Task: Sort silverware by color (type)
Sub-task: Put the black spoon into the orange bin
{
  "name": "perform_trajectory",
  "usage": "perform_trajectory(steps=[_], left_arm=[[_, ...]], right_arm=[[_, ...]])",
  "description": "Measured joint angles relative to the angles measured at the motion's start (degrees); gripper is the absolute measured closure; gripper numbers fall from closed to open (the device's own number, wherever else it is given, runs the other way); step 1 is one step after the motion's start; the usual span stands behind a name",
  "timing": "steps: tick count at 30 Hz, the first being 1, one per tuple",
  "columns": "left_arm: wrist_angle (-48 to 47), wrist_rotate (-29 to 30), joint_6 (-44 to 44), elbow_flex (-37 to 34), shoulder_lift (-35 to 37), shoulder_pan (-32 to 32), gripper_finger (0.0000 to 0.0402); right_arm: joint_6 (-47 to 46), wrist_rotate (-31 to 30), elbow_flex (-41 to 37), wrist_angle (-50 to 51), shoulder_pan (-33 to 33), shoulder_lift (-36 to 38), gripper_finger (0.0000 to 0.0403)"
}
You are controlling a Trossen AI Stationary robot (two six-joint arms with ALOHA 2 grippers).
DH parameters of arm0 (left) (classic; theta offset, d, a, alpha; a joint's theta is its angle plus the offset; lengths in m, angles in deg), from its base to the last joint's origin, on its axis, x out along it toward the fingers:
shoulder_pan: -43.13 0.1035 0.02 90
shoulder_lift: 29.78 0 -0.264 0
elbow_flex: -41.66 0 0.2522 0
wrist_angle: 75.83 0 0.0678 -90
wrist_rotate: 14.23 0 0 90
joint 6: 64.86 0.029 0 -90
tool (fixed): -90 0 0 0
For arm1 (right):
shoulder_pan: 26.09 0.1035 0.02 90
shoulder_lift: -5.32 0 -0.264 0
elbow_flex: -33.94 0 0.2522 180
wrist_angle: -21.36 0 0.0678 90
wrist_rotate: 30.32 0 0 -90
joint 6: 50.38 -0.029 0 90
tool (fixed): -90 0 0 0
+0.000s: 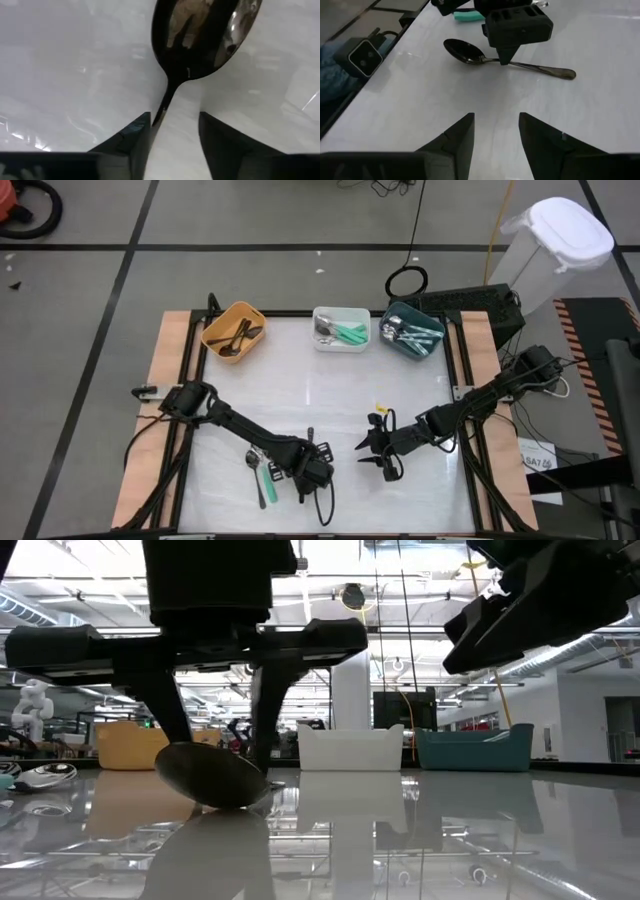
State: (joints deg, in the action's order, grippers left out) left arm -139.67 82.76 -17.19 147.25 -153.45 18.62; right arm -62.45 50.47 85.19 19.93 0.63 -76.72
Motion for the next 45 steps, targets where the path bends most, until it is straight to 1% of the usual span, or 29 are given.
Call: perform_trajectory(steps=[4,8,11,18,24,26,30,32,36,38,42,45], left_arm=[[-0.6,-0.2,0.1,0.0,0.0,0.0,0.0288],[-0.6,-0.2,1.8,-0.1,-0.1,0.1,0.0328],[-0.4,-0.1,2.1,-0.1,-0.1,0.1,0.0350],[0.5,0.5,-1.7,-0.1,-0.1,0.7,0.0393],[0.7,0.5,-8.7,-0.1,-0.1,1.5,0.0396],[0.6,0.5,-12.3,-0.1,-0.1,1.8,0.0396],[0.1,0.5,-20.0,-0.1,-0.1,2.6,0.0397],[-0.3,0.5,-22.6,-0.1,-0.1,3.0,0.0397],[-0.9,0.6,-26.0,-0.1,0.4,4.2,0.0398],[-1.3,1.6,-27.5,-0.3,0.9,5.3,0.0398],[-1.8,1.6,-31.0,-0.2,4.4,7.3,0.0398],[-3.4,1.2,-33.7,-0.2,7.4,8.9,0.0398]], right_arm=[[2.6,0.0,0.0,0.0,-0.1,0.0,0.0255],[4.1,0.0,0.0,0.0,-0.5,0.5,0.0255],[5.2,0.0,0.0,0.0,-1.1,1.2,0.0255],[8.6,0.1,0.0,0.3,-1.7,3.6,0.0255],[11.2,0.0,0.0,2.0,-1.7,6.0,0.0255],[11.0,0.0,0.0,6.0,-1.6,7.6,0.0255],[6.7,0.0,0.0,14.8,-1.6,12.1,0.0255],[4.8,0.0,0.0,17.6,-1.6,14.2,0.0255],[3.8,0.0,0.0,18.8,-1.6,17.3,0.0255],[3.8,0.0,0.0,18.9,-1.6,18.0,0.0255],[3.8,-0.1,0.0,19.9,-1.5,17.9,0.0255],[4.0,-1.8,0.0,20.2,-1.5,16.7,0.0255]])
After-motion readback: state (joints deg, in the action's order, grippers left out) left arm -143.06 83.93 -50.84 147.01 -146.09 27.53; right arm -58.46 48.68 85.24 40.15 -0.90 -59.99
